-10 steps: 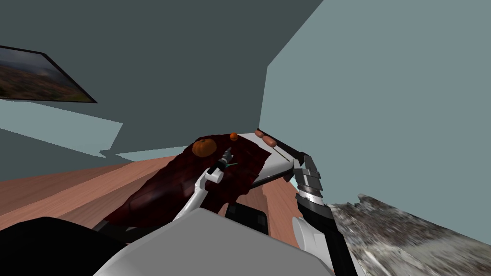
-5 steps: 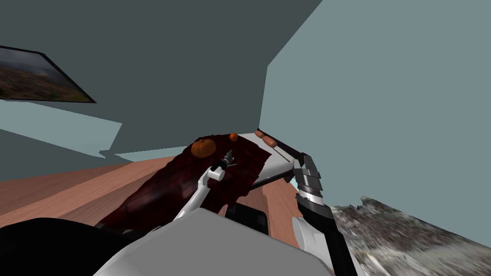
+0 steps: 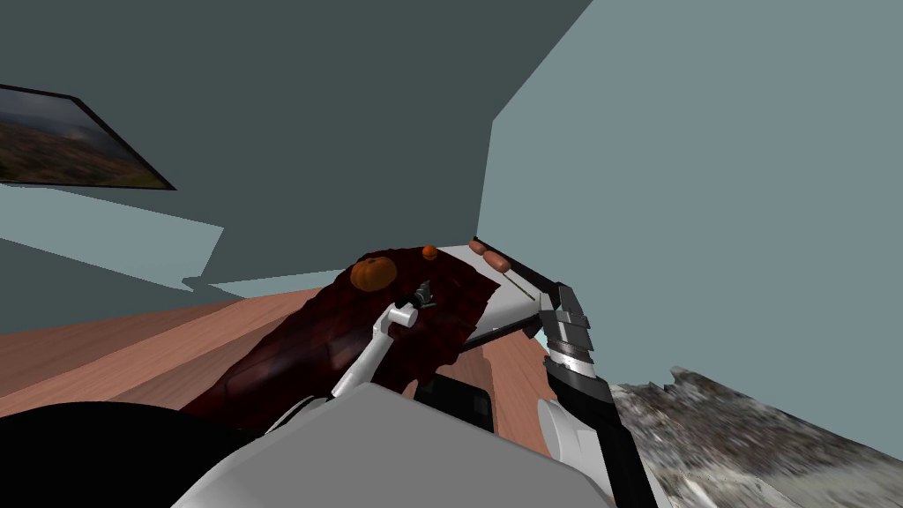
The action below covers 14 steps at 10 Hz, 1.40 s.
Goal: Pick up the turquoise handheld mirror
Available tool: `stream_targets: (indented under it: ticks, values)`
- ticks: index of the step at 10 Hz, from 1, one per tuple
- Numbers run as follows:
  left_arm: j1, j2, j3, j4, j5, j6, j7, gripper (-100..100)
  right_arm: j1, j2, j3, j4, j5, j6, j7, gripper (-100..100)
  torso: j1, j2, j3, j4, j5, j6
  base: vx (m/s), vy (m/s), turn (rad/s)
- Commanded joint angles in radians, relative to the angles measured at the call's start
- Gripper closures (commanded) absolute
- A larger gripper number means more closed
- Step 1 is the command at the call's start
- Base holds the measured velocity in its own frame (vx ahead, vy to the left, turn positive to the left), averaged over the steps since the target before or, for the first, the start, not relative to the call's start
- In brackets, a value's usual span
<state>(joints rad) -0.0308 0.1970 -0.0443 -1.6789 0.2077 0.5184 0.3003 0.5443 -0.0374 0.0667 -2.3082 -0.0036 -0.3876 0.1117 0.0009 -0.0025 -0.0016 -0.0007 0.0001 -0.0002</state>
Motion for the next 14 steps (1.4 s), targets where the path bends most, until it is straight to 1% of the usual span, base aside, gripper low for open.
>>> stream_targets:
  ticks: [1, 2, 3, 4, 5, 6, 7, 8, 9, 10, 11, 12, 13, 14]
  values:
    - [-0.003, 0.003, -0.001, 0.005, 0.009, 0.045, 0.009, -100, 0.000, 0.000, 0.000, 0.000, 0.000, 0.000, 0.000, 0, 0.000, 0.000, 0.000, 0.000, 0.000, 0.000, 0.031, 0.009, 0.000]
    - [-0.031, 0.002, -0.002, 0.048, 0.023, 0.079, 0.023, -100, 0.000, 0.000, 0.000, 0.000, 0.000, 0.000, 0.000, 0, 0.000, 0.000, 0.000, 0.000, 0.000, 0.000, 0.046, 0.015, 0.011]
    - [-0.031, 0.002, -0.002, 0.048, 0.023, 0.096, 0.023, -100, 0.000, 0.000, 0.000, 0.000, 0.000, 0.000, 0.000, 0, 0.000, 0.000, 0.000, 0.000, 0.000, 0.000, 0.040, 0.016, 0.001]
    - [-0.060, 0.001, -0.004, 0.092, 0.036, 0.132, 0.037, -100, 0.000, 0.000, 0.000, 0.000, 0.000, 0.000, 0.000, 0, 0.000, 0.000, 0.000, 0.000, 0.000, 0.000, 0.038, 0.018, 0.009]
    - [-0.060, 0.001, -0.004, 0.092, 0.036, 0.147, 0.037, -100, 0.000, 0.000, 0.000, 0.000, 0.000, 0.000, 0.000, 0, 0.001, 0.000, 0.000, 0.000, 0.000, 0.000, 0.030, 0.016, 0.003]
    - [-0.088, -0.001, -0.006, 0.134, 0.049, 0.180, 0.050, -100, 0.000, 0.000, 0.000, 0.000, 0.000, 0.000, 0.000, 0, 0.000, 0.000, 0.000, 0.000, 0.000, 0.000, 0.039, 0.030, 0.010]
    - [-0.088, -0.001, -0.006, 0.136, 0.049, 0.198, 0.050, -100, 0.000, 0.000, 0.000, 0.000, 0.000, 0.000, 0.000, 0, 0.001, 0.000, 0.000, 0.000, 0.000, 0.000, 0.033, 0.026, 0.003]
    - [-0.116, -0.002, -0.008, 0.169, 0.061, 0.236, 0.063, -100, 0.000, 0.000, 0.000, 0.000, 0.000, 0.000, 0.000, 0, 0.001, 0.000, 0.000, 0.000, 0.000, 0.000, 0.037, 0.025, 0.010]
    - [-0.116, -0.002, -0.008, 0.181, 0.061, 0.247, 0.063, -100, 0.000, 0.000, 0.000, 0.000, 0.000, 0.000, 0.000, 0, 0.001, 0.000, 0.000, 0.000, 0.000, 0.000, 0.036, 0.016, 0.001]
    - [-0.144, -0.004, -0.010, 0.204, 0.073, 0.295, 0.076, -100, 0.000, 0.000, 0.000, 0.000, 0.000, 0.000, 0.000, 0, 0.000, 0.000, 0.000, 0.000, 0.000, 0.000, 0.038, 0.021, 0.011]
    - [-0.144, -0.004, -0.010, 0.225, 0.073, 0.295, 0.076, -100, 0.000, 0.000, 0.000, 0.000, 0.000, 0.000, 0.000, 0, 0.001, 0.000, 0.000, 0.000, 0.000, 0.000, 0.034, 0.021, 0.000]
    - [-0.170, -0.006, -0.012, 0.253, 0.084, 0.341, 0.088, -100, 0.000, 0.000, 0.000, 0.000, 0.000, 0.000, 0.000, 0, 0.001, 0.000, 0.000, 0.000, 0.000, 0.000, 0.047, 0.031, 0.013]
    - [-0.170, -0.006, -0.012, 0.270, 0.084, 0.342, 0.088, -100, 0.000, 0.000, 0.000, 0.000, 0.000, 0.000, 0.000, 0, 0.001, 0.000, 0.000, 0.000, 0.000, 0.000, 0.039, 0.028, 0.002]
    - [-0.195, -0.007, -0.014, 0.300, 0.095, 0.387, 0.099, -100, 0.000, 0.000, 0.000, 0.000, 0.000, 0.000, 0.000, 0, 0.001, 0.000, 0.000, 0.000, 0.000, 0.000, 0.044, 0.031, 0.011]
